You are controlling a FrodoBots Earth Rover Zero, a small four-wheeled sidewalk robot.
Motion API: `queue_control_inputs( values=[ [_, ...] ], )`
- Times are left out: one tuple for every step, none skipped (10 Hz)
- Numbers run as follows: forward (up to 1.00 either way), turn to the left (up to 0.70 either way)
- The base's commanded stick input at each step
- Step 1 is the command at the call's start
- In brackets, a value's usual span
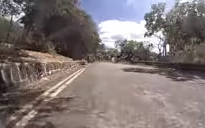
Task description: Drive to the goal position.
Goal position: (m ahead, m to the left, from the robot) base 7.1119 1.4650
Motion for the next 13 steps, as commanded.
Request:
queue_control_inputs(
  values=[
    [0.85, 0.01],
    [0.85, 0.01],
    [0.85, 0.01],
    [0.85, 0.01],
    [0.85, 0.01],
    [0.85, 0.01],
    [0.85, 0.01],
    [0.85, 0.01],
    [0.85, 0.01],
    [0.85, 0.01],
    [0.85, 0.01],
    [0.85, 0.03],
    [0.85, 0.03]
  ],
)
